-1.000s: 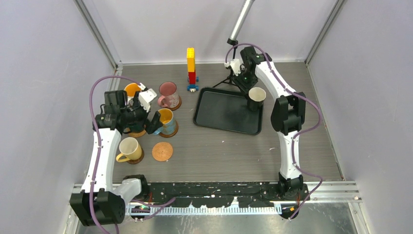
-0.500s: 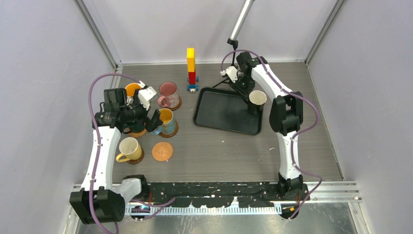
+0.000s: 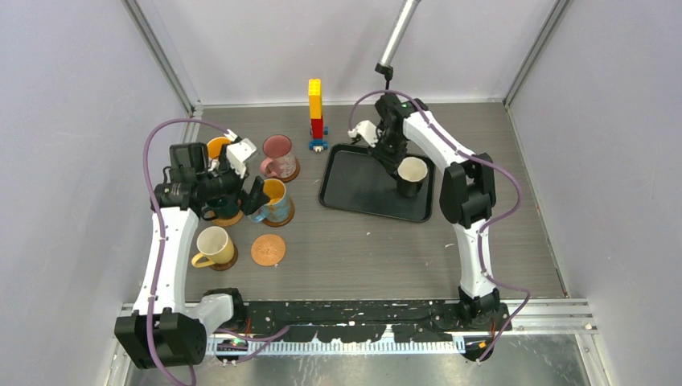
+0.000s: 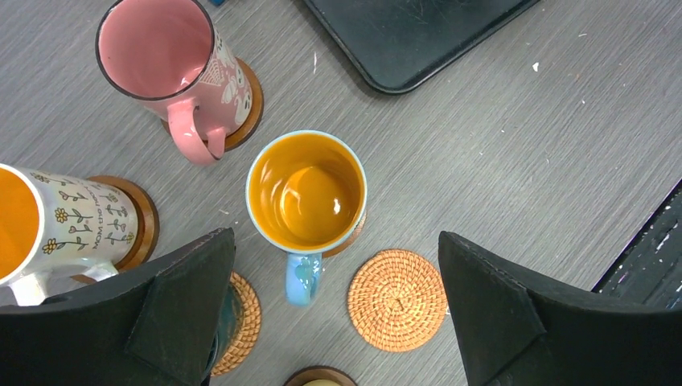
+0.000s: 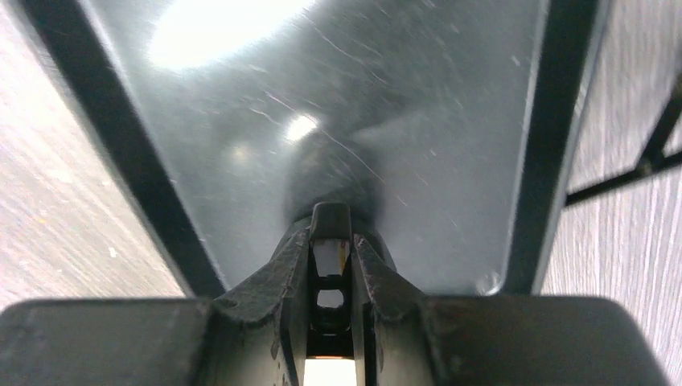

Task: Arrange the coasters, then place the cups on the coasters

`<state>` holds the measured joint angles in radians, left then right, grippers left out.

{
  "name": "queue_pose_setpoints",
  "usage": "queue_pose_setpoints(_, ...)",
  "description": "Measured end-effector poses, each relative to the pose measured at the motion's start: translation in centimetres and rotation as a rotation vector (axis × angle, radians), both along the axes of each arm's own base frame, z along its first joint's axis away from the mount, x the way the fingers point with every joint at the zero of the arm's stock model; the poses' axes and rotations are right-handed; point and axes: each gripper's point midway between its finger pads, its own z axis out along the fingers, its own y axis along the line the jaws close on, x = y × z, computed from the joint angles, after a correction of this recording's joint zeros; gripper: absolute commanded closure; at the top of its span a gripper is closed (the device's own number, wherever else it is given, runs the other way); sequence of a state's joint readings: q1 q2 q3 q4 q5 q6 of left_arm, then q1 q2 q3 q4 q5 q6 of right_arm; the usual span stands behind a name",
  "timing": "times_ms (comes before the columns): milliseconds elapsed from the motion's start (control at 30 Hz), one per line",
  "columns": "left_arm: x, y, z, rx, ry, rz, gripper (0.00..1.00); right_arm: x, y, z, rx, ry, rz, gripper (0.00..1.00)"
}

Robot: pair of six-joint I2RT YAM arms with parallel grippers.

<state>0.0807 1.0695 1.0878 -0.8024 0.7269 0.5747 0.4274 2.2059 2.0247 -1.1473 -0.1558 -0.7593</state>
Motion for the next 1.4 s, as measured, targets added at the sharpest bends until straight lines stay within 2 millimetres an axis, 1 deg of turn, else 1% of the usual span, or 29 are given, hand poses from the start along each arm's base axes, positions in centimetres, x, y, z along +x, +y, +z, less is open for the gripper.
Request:
queue_pose_setpoints(100,0.1,0.0,-0.1,-0.010,0.015,0.010,0.00,-1.4,2.4,0.1,0.025,0.011,0.078,0.78)
queue_pose_setpoints(233,0.2,-0.1,-0.3,-0.021,0.035,0.020,0.00,-3.0,5.2,0.1,0.055,0.023,0.173,0.73)
queue_pose_setpoints(267,0.2,-0.1,-0.3,-0.023,0.041,0.022,0.00,-3.3,5.7,0.2,0.061,0.024,0.194,0.70)
queue_pose_setpoints(367,0.4,-0.1,-0.6,-0.016,0.058,0.032,0.00,-4.2,6.9,0.5,0.083,0.029,0.242,0.54)
queue_pose_setpoints(467,1.0,-0.2,-0.7,-0.004,0.078,0.044,0.00,-4.4,7.2,0.9,0.099,0.026,0.257,0.42)
queue_pose_setpoints(533,1.3,-0.4,-0.7,0.006,0.086,0.040,0.00,-4.3,7.1,1.3,0.106,0.019,0.254,0.37)
queue_pose_setpoints(633,1.6,-1.3,-0.8,0.030,0.093,0.016,0.00,-4.2,7.0,2.4,0.123,-0.002,0.239,0.28)
queue_pose_setpoints(667,1.6,-1.8,-0.8,0.038,0.095,-0.001,0.00,-4.1,7.0,3.2,0.134,-0.020,0.229,0.24)
queue_pose_setpoints(733,1.6,-3.1,-1.0,0.063,0.102,-0.041,0.00,-3.8,6.9,4.6,0.157,-0.051,0.201,0.20)
queue_pose_setpoints(833,1.7,-5.4,-1.4,0.106,0.104,-0.122,0.00,-3.3,6.7,7.5,0.219,-0.110,0.142,0.18)
queue_pose_setpoints(933,2.1,-8.3,-2.0,0.148,0.105,-0.219,0.00,-3.2,5.6,10.8,0.296,-0.159,0.063,0.18)
queue_pose_setpoints(967,2.3,-9.3,-2.2,0.160,0.106,-0.249,0.00,-3.3,4.7,12.1,0.329,-0.174,0.021,0.18)
queue_pose_setpoints(1033,2.9,-11.4,-2.7,0.180,0.115,-0.308,0.01,-3.4,2.8,13.5,0.371,-0.193,-0.053,0.18)
queue_pose_setpoints(1100,3.6,-13.6,-3.4,0.204,0.120,-0.367,0.04,-4.1,0.3,14.3,0.409,-0.196,-0.146,0.18)
queue_pose_setpoints(1200,5.0,-16.3,-4.8,0.229,0.127,-0.433,0.09,-5.2,-3.1,13.9,0.443,-0.177,-0.282,0.18)
queue_pose_setpoints(1267,5.8,-17.8,-5.7,0.244,0.129,-0.475,0.12,-6.1,-5.1,12.9,0.457,-0.141,-0.376,0.18)
queue_pose_setpoints(1400,7.5,-20.5,-7.3,0.282,0.100,-0.564,0.16,-7.1,-7.3,11.2,0.471,-0.078,-0.502,0.18)
